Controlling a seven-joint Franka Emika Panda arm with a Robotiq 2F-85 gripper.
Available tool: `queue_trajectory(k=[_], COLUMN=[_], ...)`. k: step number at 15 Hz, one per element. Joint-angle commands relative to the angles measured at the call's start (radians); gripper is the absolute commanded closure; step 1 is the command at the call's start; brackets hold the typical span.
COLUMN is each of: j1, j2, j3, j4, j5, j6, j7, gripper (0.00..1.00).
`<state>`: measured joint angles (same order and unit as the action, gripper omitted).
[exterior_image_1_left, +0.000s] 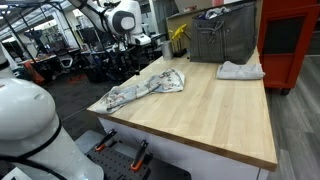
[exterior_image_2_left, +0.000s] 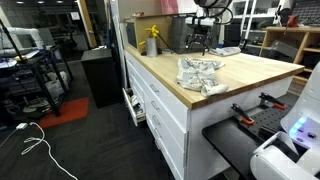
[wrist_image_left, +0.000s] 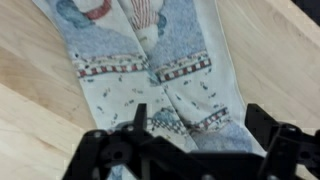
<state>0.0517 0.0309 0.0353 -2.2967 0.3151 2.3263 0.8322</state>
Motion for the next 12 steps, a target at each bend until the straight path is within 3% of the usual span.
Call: queue_trajectory(k=[1,6,7,9,12], j1=[0.004,0.035,0.043,0.053,0.063], j2=[-0.108,-0.094,-0.084,-0.071,-0.038], j3=[0.014,0.052,0.06,0.075,0.084], j4=[-0.08,-0.085,-0.083,-0.088,-0.083], j5=[0.06,0.073,0.068,0.063,0.073], j6=[-0.086,-0.114,-0.114,-0.111,-0.113], j7=[-0.076,-0.069,-0.068,-0.059,-0.062], gripper=[0.0,0.0,0.25,0.32,0.58])
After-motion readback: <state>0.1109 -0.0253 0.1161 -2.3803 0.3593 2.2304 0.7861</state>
